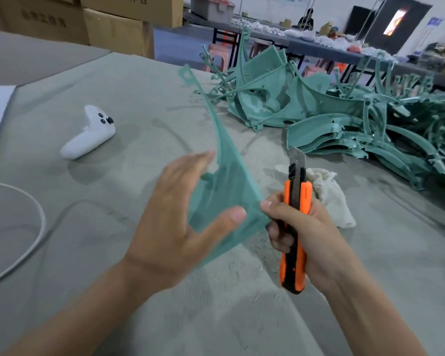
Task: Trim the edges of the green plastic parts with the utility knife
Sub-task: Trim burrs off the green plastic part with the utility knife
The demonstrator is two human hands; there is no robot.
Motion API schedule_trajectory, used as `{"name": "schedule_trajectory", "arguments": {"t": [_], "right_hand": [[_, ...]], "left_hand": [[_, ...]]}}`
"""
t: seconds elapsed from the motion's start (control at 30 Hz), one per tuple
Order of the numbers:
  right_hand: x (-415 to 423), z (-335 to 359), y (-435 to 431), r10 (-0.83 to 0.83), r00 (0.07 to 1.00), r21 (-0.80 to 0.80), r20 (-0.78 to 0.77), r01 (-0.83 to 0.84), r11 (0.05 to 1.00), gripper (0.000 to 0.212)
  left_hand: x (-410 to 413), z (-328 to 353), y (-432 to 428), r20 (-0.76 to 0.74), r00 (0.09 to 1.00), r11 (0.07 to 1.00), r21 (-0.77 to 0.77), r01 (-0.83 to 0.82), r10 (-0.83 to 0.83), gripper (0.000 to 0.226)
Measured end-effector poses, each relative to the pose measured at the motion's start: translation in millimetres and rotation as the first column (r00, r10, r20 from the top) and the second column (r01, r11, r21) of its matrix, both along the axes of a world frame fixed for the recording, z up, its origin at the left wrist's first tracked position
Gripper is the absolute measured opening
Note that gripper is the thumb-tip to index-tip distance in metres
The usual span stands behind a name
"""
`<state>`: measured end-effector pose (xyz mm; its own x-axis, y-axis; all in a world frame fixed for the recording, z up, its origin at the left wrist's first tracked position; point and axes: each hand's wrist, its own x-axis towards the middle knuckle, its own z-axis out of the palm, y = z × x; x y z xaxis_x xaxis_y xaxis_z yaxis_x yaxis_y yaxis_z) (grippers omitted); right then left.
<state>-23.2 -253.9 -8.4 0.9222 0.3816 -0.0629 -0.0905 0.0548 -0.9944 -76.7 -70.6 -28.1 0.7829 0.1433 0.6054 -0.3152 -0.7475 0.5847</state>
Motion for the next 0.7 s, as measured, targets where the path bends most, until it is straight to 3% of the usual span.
{"name": "schedule_trajectory", "arguments": {"t": [0.1,0.17,0.27,0.4,0.57,0.7], "right_hand": [[-5.4,-0.8,4.6,-0.012,0.999,0.046,0.032,0.01,0.999,0.028],[-9.9,0.3,8.3,0.022,0.997,0.066,0.072,-0.027,0.997,0.032],[-14.8,4.0,11.4,0.105,0.979,0.026,0.175,-0.111,0.993,0.017],[-12.2,2.7,5.8,-0.041,0.931,-0.097,0.363,0.082,0.992,0.063],[-12.0,-1.8,8.0,-0.061,0.768,-0.297,0.638,0.318,0.9,0.073],[-17.1,-6.9,15.2,-0.026,0.68,-0.327,0.733,0.385,0.863,0.061]], "left_hand": [[-1.9,-7.0,-8.8,-0.062,0.998,0.966,0.254,0.047,-0.032,0.09],[1.2,-12.9,-10.1,-0.05,0.998,0.94,0.341,-0.012,0.031,0.071],[3.5,-13.4,-5.3,0.084,0.993,0.954,0.281,-0.109,0.089,0.04],[3.1,-13.4,0.7,0.264,0.959,0.971,0.182,-0.157,0.106,0.039],[3.1,-13.9,3.7,0.374,0.906,0.942,0.18,-0.282,0.2,0.038],[4.0,-13.1,1.2,0.402,0.899,0.931,0.231,-0.282,0.173,0.038]]}}
